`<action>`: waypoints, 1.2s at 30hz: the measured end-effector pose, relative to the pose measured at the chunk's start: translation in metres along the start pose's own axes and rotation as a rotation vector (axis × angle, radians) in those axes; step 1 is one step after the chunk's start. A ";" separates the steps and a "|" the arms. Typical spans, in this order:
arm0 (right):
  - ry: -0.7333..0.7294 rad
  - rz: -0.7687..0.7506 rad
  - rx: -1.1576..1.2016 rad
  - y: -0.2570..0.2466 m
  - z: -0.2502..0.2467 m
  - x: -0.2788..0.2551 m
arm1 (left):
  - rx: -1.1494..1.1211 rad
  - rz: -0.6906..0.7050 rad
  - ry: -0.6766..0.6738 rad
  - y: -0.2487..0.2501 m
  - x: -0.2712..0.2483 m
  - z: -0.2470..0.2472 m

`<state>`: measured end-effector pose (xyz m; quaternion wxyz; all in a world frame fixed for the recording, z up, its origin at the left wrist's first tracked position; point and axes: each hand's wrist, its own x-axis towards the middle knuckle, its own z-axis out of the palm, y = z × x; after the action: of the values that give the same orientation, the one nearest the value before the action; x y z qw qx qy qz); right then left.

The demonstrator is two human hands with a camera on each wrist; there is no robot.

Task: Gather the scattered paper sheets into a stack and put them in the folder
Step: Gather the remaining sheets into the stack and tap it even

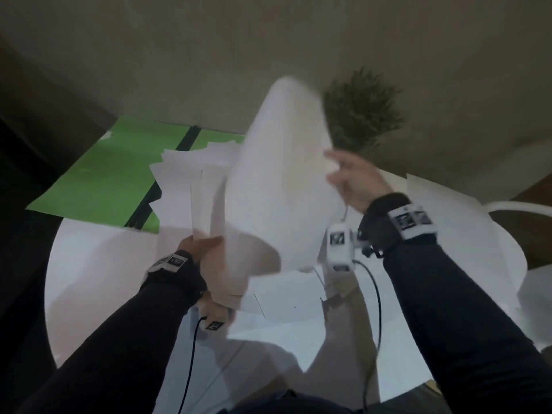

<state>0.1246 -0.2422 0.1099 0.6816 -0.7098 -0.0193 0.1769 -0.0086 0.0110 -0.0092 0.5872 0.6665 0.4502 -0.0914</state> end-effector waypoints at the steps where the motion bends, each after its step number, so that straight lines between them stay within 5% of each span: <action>1: -0.001 0.100 -0.226 0.023 -0.003 0.005 | -0.020 -0.009 -0.016 -0.001 0.001 0.000; 4: 0.010 0.234 -0.731 0.077 -0.012 0.013 | -0.098 -0.014 -0.031 -0.008 0.016 -0.001; 8: 0.168 0.340 -0.786 0.111 -0.007 0.011 | -0.091 -0.024 -0.047 0.001 0.001 0.000; 12: 0.196 0.511 -1.113 0.116 0.015 0.002 | -0.102 -0.022 -0.026 0.000 0.007 -0.001; 16: 0.092 0.357 -1.062 0.117 0.040 0.007 | -0.129 -0.093 -0.027 -0.018 0.039 -0.002; 18: 0.028 0.198 -0.830 0.112 0.045 0.004 | -0.137 -0.069 -0.041 -0.010 0.022 -0.003; 20: 0.124 0.148 -0.611 0.103 0.035 0.004 | -0.125 -0.042 -0.051 -0.001 0.005 -0.003; 24: 0.339 0.299 -0.847 0.092 -0.015 0.015 | -0.046 -0.049 -0.046 -0.001 0.003 -0.001; 28: 0.126 0.477 -1.141 0.097 -0.041 0.013 | -0.032 -0.050 -0.032 -0.002 0.008 -0.001; 30: 0.144 0.499 -1.061 0.102 -0.041 0.013 | -0.041 -0.047 -0.033 -0.003 0.009 0.000; 33: 0.130 0.494 -0.915 0.095 -0.035 0.017 | -0.042 -0.034 -0.025 -0.003 0.010 0.000; 36: 0.124 0.324 -0.951 0.077 -0.023 0.022 | -0.028 -0.026 -0.023 -0.003 0.009 0.001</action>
<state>0.1353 -0.2634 0.0298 0.2464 -0.9448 0.0530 0.2095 -0.0052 0.0146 -0.0176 0.6003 0.6511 0.4534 -0.1003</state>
